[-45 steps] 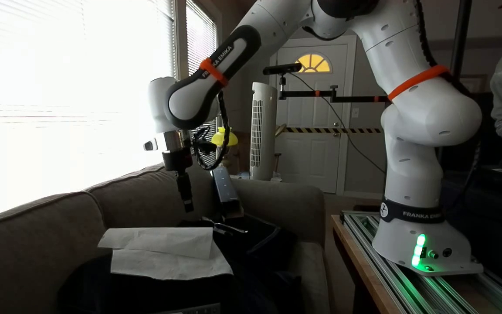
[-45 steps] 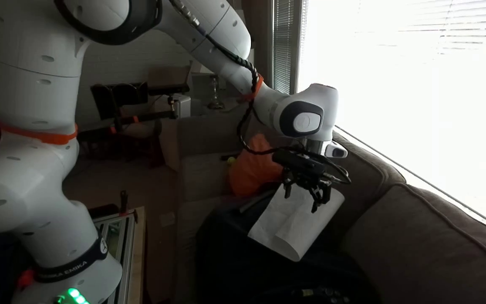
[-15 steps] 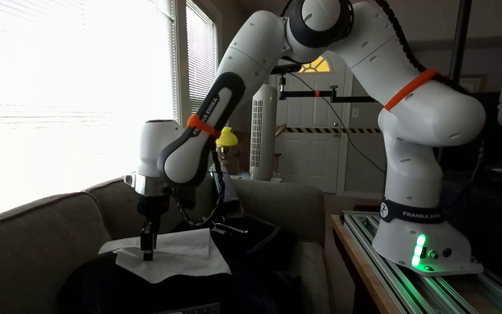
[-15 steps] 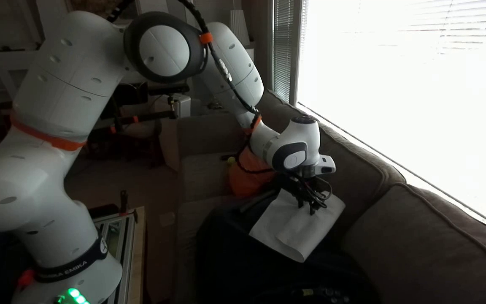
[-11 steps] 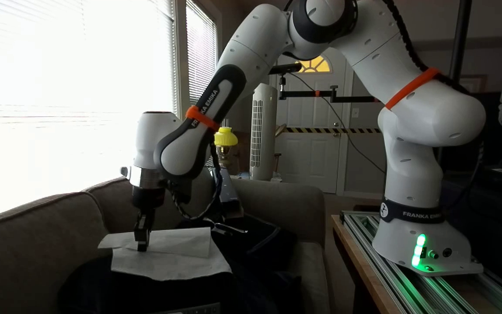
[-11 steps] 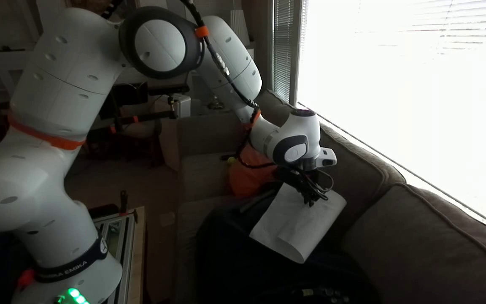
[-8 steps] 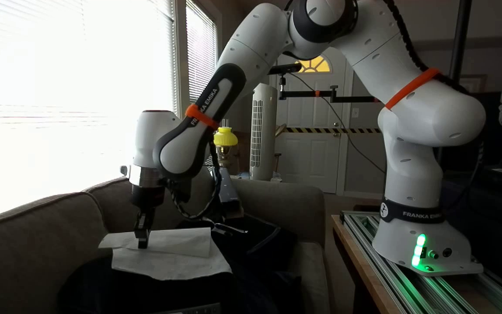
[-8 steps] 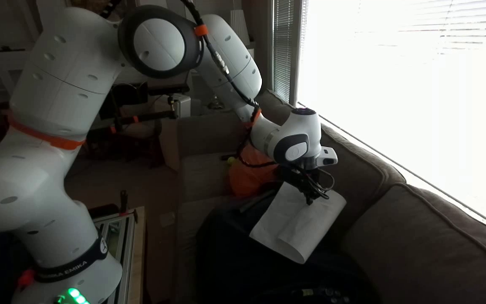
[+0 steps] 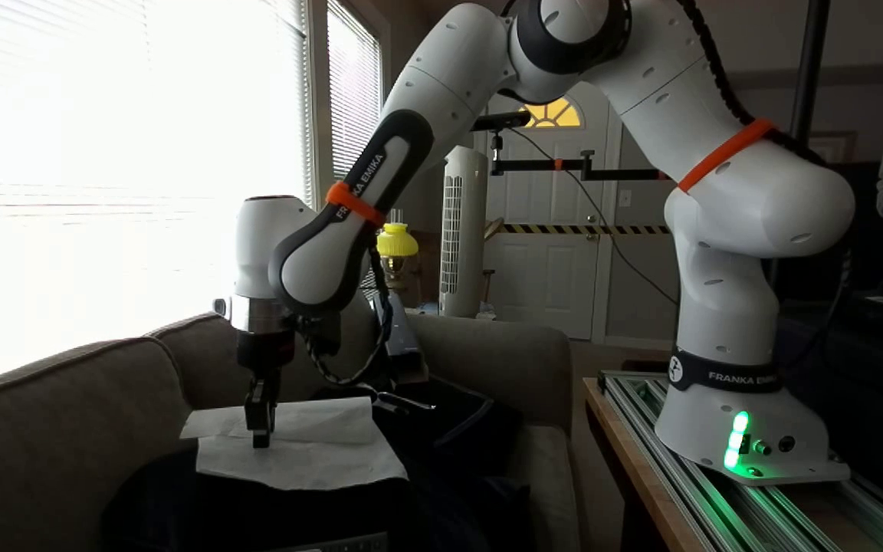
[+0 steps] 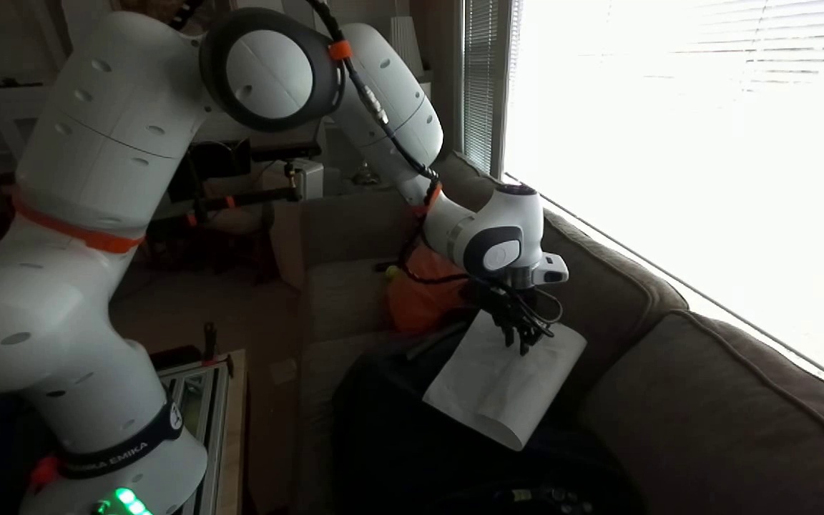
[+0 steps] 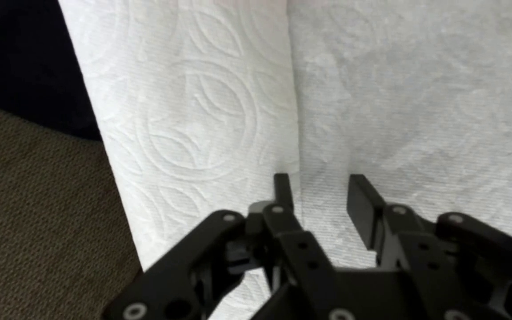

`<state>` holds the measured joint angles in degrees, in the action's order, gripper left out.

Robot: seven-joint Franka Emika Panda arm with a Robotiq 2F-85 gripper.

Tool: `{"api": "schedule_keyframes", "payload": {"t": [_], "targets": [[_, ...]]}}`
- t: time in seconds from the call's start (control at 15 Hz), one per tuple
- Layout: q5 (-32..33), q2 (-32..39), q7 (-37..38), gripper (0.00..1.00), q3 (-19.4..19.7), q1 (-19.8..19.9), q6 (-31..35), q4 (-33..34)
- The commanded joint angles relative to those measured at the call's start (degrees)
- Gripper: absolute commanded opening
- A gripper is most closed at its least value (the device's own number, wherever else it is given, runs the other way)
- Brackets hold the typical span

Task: Use the white napkin to wipe the black box.

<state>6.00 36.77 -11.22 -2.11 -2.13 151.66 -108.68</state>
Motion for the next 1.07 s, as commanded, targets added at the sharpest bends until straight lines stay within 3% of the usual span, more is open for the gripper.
{"api": "schedule_keyframes", "payload": {"t": [0.0, 0.27, 0.47, 0.53, 0.6, 1.0], "targets": [[1.7, -1.7, 1.0, 0.70, 0.6, -0.9, -1.9, -1.2], [2.3, 0.1, 0.8, 0.99, 0.8, -0.6, -1.7, -0.5], [2.7, 1.5, 0.6, 1.00, 1.0, -0.4, -1.3, -0.3], [2.7, 1.9, 0.3, 0.75, 1.0, -0.3, -1.2, -0.1], [2.8, 2.2, 0.3, 0.75, 1.0, -0.3, -1.2, -0.1], [2.8, 2.5, 0.1, 0.28, 0.7, -0.2, -1.1, 0.0]]}}
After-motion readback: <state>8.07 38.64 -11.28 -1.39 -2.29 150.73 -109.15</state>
